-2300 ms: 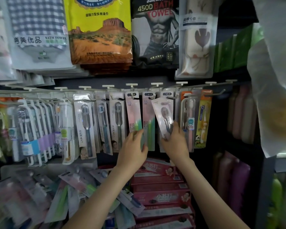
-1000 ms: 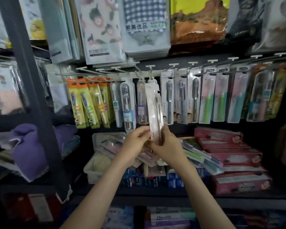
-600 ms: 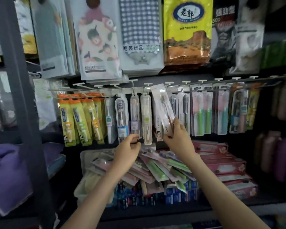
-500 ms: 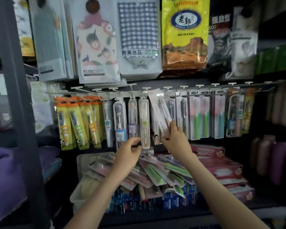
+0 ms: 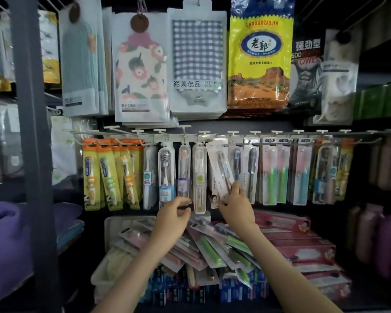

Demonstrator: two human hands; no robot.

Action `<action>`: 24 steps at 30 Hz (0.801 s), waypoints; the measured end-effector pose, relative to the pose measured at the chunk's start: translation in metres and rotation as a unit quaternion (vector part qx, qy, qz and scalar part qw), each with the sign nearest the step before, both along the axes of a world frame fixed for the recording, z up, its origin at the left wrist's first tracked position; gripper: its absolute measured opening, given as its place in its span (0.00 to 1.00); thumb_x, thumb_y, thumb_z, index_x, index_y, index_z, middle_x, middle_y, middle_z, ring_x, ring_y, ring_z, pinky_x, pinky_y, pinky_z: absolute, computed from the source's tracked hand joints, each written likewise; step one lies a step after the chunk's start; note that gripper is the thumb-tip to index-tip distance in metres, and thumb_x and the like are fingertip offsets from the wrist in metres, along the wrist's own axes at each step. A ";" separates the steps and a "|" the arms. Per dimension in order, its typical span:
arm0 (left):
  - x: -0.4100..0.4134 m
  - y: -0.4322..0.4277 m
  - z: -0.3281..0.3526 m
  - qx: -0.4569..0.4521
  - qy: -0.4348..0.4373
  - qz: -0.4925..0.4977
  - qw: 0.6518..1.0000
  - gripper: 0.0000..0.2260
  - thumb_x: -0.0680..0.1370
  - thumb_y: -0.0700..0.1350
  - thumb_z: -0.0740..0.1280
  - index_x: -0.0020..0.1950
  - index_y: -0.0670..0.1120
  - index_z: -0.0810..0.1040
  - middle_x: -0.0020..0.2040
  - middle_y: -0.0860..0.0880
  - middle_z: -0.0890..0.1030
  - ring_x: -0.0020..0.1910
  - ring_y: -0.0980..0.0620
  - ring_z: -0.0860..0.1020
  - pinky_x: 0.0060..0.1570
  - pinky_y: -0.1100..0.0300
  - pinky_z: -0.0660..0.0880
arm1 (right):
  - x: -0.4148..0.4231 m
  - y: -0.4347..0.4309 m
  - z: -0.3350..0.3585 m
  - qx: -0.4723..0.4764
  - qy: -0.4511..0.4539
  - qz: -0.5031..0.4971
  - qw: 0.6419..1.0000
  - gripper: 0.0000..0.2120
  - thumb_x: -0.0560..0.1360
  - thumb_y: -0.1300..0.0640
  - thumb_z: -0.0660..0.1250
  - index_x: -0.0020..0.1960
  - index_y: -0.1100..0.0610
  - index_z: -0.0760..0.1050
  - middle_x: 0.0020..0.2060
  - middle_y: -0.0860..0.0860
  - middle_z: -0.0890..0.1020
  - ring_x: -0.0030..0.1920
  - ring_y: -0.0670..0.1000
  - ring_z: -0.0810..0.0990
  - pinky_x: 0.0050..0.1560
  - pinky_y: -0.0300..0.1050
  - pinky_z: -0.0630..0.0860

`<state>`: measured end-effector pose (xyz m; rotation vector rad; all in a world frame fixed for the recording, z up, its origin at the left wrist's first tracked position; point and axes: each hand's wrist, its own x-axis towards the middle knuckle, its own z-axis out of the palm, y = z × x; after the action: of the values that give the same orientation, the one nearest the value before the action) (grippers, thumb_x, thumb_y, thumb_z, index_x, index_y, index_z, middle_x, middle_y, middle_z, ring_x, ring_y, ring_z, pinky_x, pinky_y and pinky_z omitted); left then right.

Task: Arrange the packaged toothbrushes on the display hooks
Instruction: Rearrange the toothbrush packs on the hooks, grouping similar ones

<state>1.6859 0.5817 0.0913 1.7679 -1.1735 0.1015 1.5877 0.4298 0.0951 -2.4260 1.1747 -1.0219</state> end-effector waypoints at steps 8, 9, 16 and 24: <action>-0.009 -0.005 0.002 -0.004 -0.022 0.018 1.000 0.12 0.80 0.43 0.62 0.63 0.49 0.75 0.61 0.55 0.76 0.48 0.64 0.73 0.42 0.74 0.69 | 0.020 -0.008 0.007 0.033 -0.036 -0.002 0.999 0.36 0.78 0.54 0.61 0.76 0.64 0.44 0.70 0.62 0.63 0.59 0.60 0.75 0.47 0.49 0.75; -0.010 -0.005 0.002 -0.003 -0.024 0.019 1.000 0.12 0.80 0.43 0.62 0.63 0.49 0.75 0.61 0.55 0.76 0.49 0.63 0.73 0.44 0.74 0.69 | 0.022 -0.011 0.007 0.038 -0.041 0.000 0.998 0.35 0.78 0.54 0.61 0.76 0.64 0.45 0.69 0.62 0.64 0.58 0.60 0.76 0.46 0.49 0.76; -0.024 -0.021 -0.005 0.013 -0.053 0.046 0.997 0.16 0.79 0.47 0.63 0.68 0.53 0.69 0.65 0.54 0.73 0.50 0.61 0.73 0.51 0.66 0.71 | 0.010 -0.019 0.005 0.060 -0.025 0.034 0.997 0.38 0.78 0.48 0.62 0.77 0.59 0.43 0.73 0.60 0.58 0.67 0.60 0.68 0.56 0.50 0.73; -0.088 -0.100 -0.008 0.047 -0.123 -0.006 0.991 0.22 0.80 0.49 0.61 0.73 0.51 0.61 0.69 0.49 0.71 0.58 0.51 0.76 0.51 0.61 0.72 | -0.091 -0.074 0.005 -0.032 -0.079 -0.014 0.996 0.32 0.79 0.55 0.60 0.76 0.61 0.48 0.71 0.58 0.60 0.70 0.58 0.64 0.62 0.50 0.71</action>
<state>1.5982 0.4813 0.0830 1.8685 -1.3854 0.2681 1.4963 0.3556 0.0998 -2.3323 1.1429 -1.2534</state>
